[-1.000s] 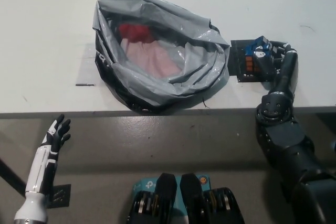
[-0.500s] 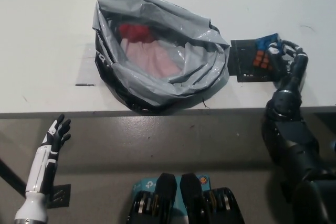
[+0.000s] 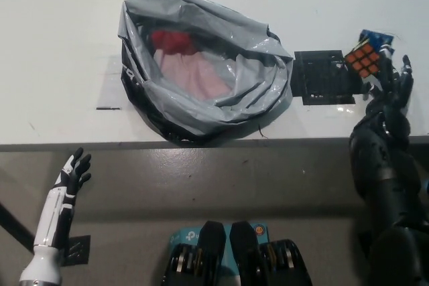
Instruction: Use the right hand to pick up a rubix's cube and place it into a plastic bag and lift the bag
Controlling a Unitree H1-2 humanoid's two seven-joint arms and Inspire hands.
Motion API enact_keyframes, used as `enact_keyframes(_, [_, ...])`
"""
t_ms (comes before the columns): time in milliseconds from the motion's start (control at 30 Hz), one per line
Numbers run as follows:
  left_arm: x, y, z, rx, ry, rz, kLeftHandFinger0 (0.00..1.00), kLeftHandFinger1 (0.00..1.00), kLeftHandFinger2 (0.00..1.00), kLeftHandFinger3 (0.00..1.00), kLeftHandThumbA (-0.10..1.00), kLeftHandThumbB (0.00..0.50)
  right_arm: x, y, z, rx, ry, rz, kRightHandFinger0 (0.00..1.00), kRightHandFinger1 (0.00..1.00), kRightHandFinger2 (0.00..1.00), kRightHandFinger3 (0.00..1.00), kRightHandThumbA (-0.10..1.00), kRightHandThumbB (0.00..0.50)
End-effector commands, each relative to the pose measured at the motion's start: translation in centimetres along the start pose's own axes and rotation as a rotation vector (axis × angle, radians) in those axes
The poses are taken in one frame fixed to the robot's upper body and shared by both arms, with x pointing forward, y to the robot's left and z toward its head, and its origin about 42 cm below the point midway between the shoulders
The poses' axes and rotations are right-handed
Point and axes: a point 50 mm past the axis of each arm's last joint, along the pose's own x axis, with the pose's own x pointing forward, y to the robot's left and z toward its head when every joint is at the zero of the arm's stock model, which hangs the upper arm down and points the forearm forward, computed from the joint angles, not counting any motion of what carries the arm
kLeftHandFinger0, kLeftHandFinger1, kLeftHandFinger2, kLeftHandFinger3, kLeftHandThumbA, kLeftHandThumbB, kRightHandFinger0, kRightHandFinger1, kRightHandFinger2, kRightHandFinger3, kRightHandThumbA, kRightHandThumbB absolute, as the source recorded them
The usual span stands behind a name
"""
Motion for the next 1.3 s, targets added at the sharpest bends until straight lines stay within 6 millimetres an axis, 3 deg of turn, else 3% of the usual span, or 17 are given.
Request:
enact_keyframes(0, [0.6,0.7,1.3,0.009,-0.082,0.016,1.0,1.0,1.0,1.0,1.0,0.13,-0.6,7.6,5.9,0.565,0.187,0.309,0.0,0.25,0.72,1.0,-0.1,0.068])
enact_keyframes(467, [0.5,0.6,1.3,0.015,-0.068,0.019,1.0,1.0,1.0,1.0,1.0,0.127,-3.1,9.5,7.0,0.573,0.224,0.442,0.0,0.28,0.73,1.0,-0.1,0.079])
enact_keyframes(567, [0.5,0.6,1.3,0.012,-0.066,0.016,1.0,1.0,1.0,1.0,1.0,0.112,-6.1,11.8,8.3,0.539,0.222,0.528,0.0,0.22,0.75,0.93,-0.1,0.099])
enact_keyframes(600, [0.5,0.6,1.3,0.01,-0.067,0.016,1.0,1.0,1.0,1.0,1.0,0.111,-6.4,12.1,8.5,0.534,0.221,0.538,0.0,0.22,0.75,1.0,-0.1,0.102])
enact_keyframes(667, [0.6,0.6,1.3,0.011,-0.07,0.015,1.0,1.0,1.0,1.0,1.0,0.11,-7.2,12.4,9.0,0.524,0.216,0.566,0.0,0.19,0.71,0.9,-0.1,0.101])
enact_keyframes(767, [0.6,0.6,1.4,0.012,-0.068,0.013,1.0,1.0,1.0,1.0,1.0,0.12,-8.3,13.0,9.7,0.503,0.199,0.609,0.0,0.19,0.7,0.6,-0.1,0.106])
enact_keyframes(800, [0.7,0.6,1.4,0.008,-0.072,0.012,1.0,1.0,1.0,1.0,1.0,0.112,-8.9,13.3,10.1,0.503,0.193,0.619,0.0,0.2,0.7,0.84,-0.1,0.099])
enact_keyframes(833, [0.7,0.6,1.4,0.008,-0.074,0.011,1.0,1.0,1.0,1.0,1.0,0.111,-9.2,13.4,10.2,0.503,0.191,0.627,0.0,0.19,0.7,0.84,-0.1,0.092])
enact_keyframes(867, [0.7,0.7,1.5,0.008,-0.075,0.011,1.0,1.0,1.0,1.0,1.0,0.112,-9.7,13.7,10.5,0.503,0.186,0.645,0.0,0.18,0.69,0.93,-0.1,0.087])
enact_keyframes(900, [0.7,0.7,1.5,0.008,-0.075,0.011,1.0,1.0,1.0,1.0,1.0,0.117,-10.2,13.9,10.7,0.499,0.182,0.661,0.0,0.18,0.69,0.79,-0.1,0.093])
enact_keyframes(933, [0.7,0.7,1.5,0.008,-0.075,0.012,1.0,1.0,1.0,1.0,1.0,0.118,-10.4,14.0,10.8,0.497,0.18,0.665,0.0,0.18,0.69,0.75,-0.1,0.095])
enact_keyframes(967, [0.7,0.6,1.4,0.009,-0.074,0.013,1.0,1.0,1.0,1.0,1.0,0.13,-11.0,14.2,11.0,0.485,0.169,0.688,0.0,0.18,0.68,0.52,-0.1,0.081])
enact_keyframes(1033, [0.7,0.7,1.4,0.009,-0.072,0.012,1.0,1.0,1.0,1.0,1.0,0.133,-11.7,14.4,11.1,0.466,0.152,0.707,0.0,0.17,0.7,0.59,-0.1,0.072])
enact_keyframes(1067, [0.7,0.7,1.4,0.006,-0.071,0.011,1.0,1.0,1.0,1.0,1.0,0.132,-12.0,14.5,11.0,0.441,0.139,0.72,0.0,0.17,0.7,0.77,-0.1,0.063])
enact_keyframes(1100, [0.7,0.7,1.3,0.004,-0.069,0.01,1.0,1.0,1.0,1.0,1.0,0.133,-12.6,14.8,10.8,0.397,0.121,0.742,0.0,0.17,0.71,0.81,-0.1,0.079])
enact_keyframes(1200, [0.6,0.6,1.3,0.008,-0.066,0.01,1.0,1.0,1.0,1.0,1.0,0.129,-12.7,15.3,9.9,0.337,0.108,0.759,0.0,0.2,0.74,0.47,-0.1,0.123])
enact_keyframes(1267, [0.6,0.5,1.3,0.011,-0.063,0.007,1.0,1.0,1.0,1.0,1.0,0.13,-12.5,15.8,8.8,0.289,0.117,0.761,0.0,0.27,0.82,0.64,-0.1,0.122])
